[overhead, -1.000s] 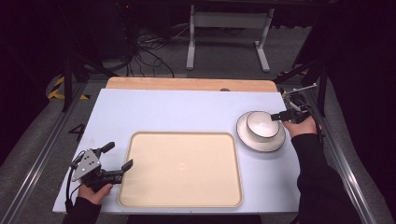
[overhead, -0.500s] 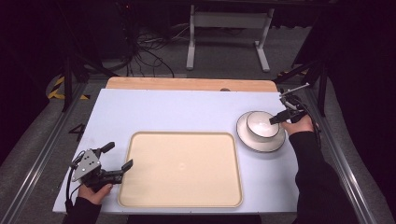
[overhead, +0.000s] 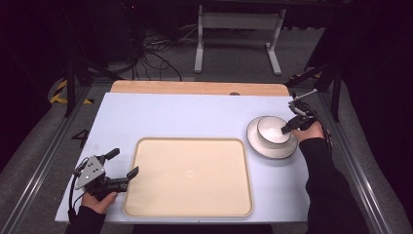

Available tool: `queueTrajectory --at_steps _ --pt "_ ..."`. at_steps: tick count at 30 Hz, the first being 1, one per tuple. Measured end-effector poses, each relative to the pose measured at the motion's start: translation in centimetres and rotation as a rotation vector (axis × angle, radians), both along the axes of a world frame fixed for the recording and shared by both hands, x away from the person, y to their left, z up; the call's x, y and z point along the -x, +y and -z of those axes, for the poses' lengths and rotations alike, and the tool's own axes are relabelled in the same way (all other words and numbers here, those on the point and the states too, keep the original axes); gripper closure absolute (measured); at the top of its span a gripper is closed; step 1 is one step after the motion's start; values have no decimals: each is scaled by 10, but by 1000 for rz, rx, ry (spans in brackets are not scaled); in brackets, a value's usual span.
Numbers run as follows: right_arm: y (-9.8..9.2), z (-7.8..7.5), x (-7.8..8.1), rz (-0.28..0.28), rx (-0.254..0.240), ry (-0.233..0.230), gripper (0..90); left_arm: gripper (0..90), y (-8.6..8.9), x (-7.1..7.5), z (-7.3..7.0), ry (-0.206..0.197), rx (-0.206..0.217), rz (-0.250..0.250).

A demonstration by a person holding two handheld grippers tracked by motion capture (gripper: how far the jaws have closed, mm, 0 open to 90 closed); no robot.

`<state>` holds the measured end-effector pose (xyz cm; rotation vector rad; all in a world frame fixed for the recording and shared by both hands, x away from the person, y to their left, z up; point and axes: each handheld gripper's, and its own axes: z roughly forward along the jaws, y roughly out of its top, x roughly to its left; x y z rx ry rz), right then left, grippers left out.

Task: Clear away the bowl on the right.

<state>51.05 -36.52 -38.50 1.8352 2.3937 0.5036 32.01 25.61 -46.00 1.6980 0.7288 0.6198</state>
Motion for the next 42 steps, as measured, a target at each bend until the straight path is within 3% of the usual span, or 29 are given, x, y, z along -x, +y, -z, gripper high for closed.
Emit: queueTrajectory --at_steps 16,26,42 --pt "5 -8 1 16 15 9 838 80 0 0 0 1 0 -3" --pt "10 -20 5 1 69 18 835 80 0 0 0 3 -3 -2" --pt "14 -59 15 -38 75 -28 834 80 0 0 0 6 -5 -3"
